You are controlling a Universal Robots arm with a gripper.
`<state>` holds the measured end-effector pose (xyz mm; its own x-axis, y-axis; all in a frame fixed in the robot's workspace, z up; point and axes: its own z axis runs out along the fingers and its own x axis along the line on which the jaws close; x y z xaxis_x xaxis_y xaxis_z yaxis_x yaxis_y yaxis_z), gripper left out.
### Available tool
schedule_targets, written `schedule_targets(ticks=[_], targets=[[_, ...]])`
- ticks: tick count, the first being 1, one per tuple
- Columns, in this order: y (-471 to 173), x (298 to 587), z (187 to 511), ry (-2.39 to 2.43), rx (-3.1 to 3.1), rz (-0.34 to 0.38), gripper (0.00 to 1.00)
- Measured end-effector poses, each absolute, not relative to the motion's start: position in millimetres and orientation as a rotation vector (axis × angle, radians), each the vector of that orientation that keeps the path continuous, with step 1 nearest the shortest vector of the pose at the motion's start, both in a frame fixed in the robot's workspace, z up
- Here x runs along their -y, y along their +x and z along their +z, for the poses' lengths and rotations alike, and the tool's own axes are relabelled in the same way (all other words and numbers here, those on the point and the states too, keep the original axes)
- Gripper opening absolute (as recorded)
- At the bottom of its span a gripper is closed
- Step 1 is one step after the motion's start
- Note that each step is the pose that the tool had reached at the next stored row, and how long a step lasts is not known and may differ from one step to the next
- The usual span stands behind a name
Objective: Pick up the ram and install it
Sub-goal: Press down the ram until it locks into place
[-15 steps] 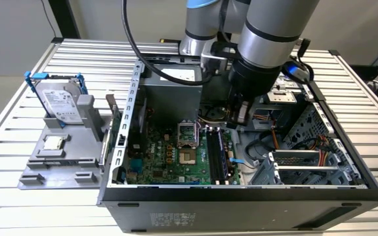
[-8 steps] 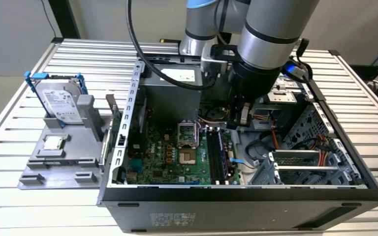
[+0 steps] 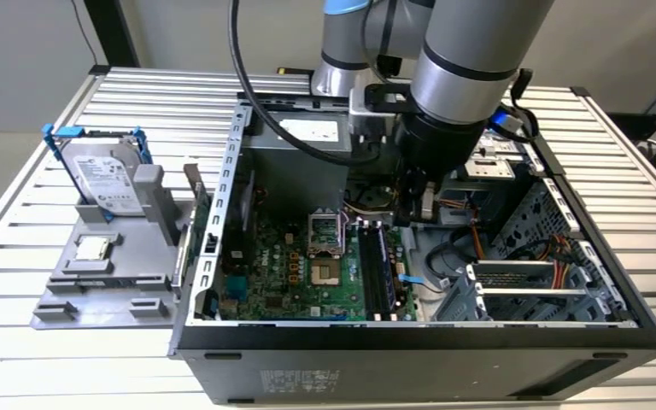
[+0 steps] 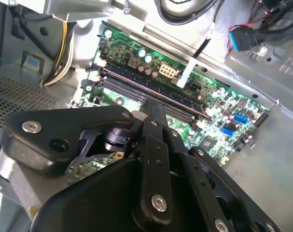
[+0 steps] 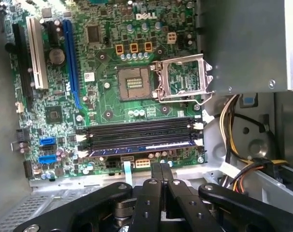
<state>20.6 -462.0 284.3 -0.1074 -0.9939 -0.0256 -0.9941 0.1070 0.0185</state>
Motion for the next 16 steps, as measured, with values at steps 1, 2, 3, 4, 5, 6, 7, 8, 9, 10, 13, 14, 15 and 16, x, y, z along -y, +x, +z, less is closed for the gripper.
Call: schedule_targets(ticks=[1,2,3,4,5,6,7,8,9,10,13,14,15,16], targets=[[20.6,462.0,283.5,-2.107,-2.321,0.048,0.0],[20.6,462.0,282.8,-2.12,-2.31,0.049,0.0],[20.6,462.0,282.1,-2.132,-2.298,0.049,0.0],[20.5,462.1,281.3,-2.144,-2.288,0.049,0.0],[20.5,462.3,280.3,-2.153,-2.28,0.049,0.0],[20.6,462.7,279.1,-2.159,-2.273,0.049,0.0],[20.5,463.1,277.8,-2.164,-2.269,0.049,0.0],[20.5,463.6,276.4,-2.168,-2.265,0.049,0.0],[20.5,464.4,275.2,-2.171,-2.263,0.049,0.0],[20.5,465.0,273.8,-2.172,-2.262,0.049,0.0],[20.5,466.6,269.0,-2.172,-2.261,0.049,0.0],[20.6,467.1,267.2,-2.172,-2.261,0.049,0.0],[20.5,467.5,265.4,-2.172,-2.261,0.049,0.0],[20.5,467.7,263.5,-2.172,-2.261,0.049,0.0]])
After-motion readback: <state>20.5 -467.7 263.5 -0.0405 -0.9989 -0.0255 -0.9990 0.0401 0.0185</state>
